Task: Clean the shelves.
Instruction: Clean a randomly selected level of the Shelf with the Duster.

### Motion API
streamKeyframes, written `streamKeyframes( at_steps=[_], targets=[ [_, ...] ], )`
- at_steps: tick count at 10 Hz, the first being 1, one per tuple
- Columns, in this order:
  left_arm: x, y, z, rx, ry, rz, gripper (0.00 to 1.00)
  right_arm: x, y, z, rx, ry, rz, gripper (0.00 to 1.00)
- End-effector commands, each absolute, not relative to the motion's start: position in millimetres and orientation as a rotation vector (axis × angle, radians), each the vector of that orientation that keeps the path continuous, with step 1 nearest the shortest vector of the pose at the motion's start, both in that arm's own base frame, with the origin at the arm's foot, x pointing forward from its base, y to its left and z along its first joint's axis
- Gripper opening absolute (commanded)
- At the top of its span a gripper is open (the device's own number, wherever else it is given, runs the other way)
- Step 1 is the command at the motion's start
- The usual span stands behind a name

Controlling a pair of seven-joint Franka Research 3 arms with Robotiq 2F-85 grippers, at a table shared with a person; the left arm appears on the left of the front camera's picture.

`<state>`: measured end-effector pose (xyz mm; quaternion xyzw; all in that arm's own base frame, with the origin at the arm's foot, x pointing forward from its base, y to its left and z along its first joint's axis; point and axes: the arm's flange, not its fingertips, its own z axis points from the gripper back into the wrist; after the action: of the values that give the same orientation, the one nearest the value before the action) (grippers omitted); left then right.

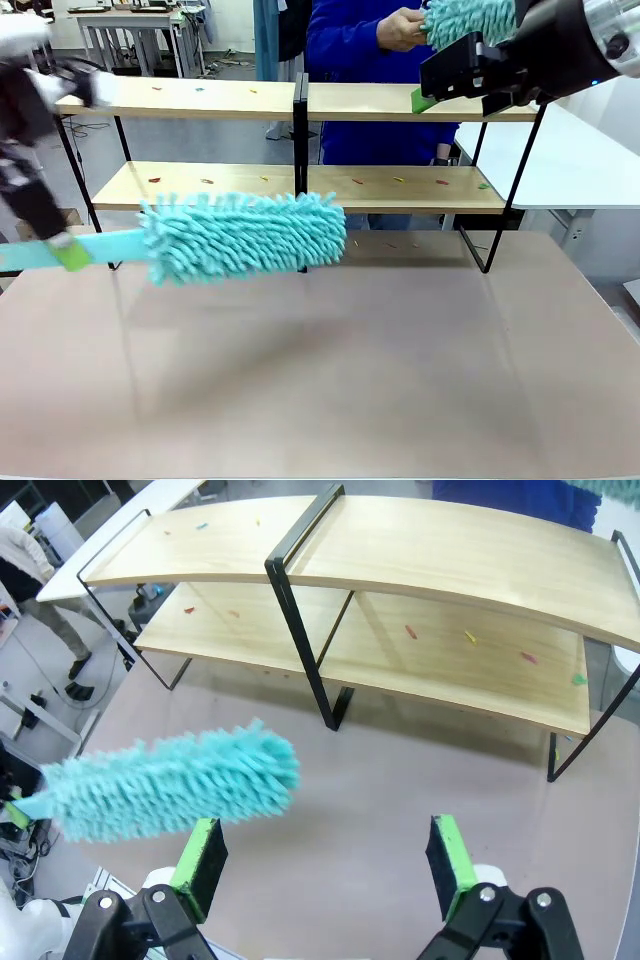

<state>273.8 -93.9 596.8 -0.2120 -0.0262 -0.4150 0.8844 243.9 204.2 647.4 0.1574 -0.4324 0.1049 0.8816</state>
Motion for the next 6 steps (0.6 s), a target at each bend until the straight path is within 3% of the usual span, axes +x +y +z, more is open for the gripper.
streamKeyframes(
  at_steps=[1, 3, 6],
  targets=[
    [268.3, -67.6, 600.1, -0.532, -0.121, -0.831, 0.13, 244.7, 204.1, 647.1, 0.334, -0.901, 0.217, 1.00],
    [285.1, -110.4, 604.4, -0.752, -0.179, -0.650, 0.13, 244.7, 204.1, 647.1, 0.334, -0.901, 0.217, 1.00],
    [299.8, -176.7, 588.6, -0.681, -0.019, -0.673, 0.13, 244.7, 204.1, 647.1, 0.334, -0.901, 0.217, 1.00]
  ],
)
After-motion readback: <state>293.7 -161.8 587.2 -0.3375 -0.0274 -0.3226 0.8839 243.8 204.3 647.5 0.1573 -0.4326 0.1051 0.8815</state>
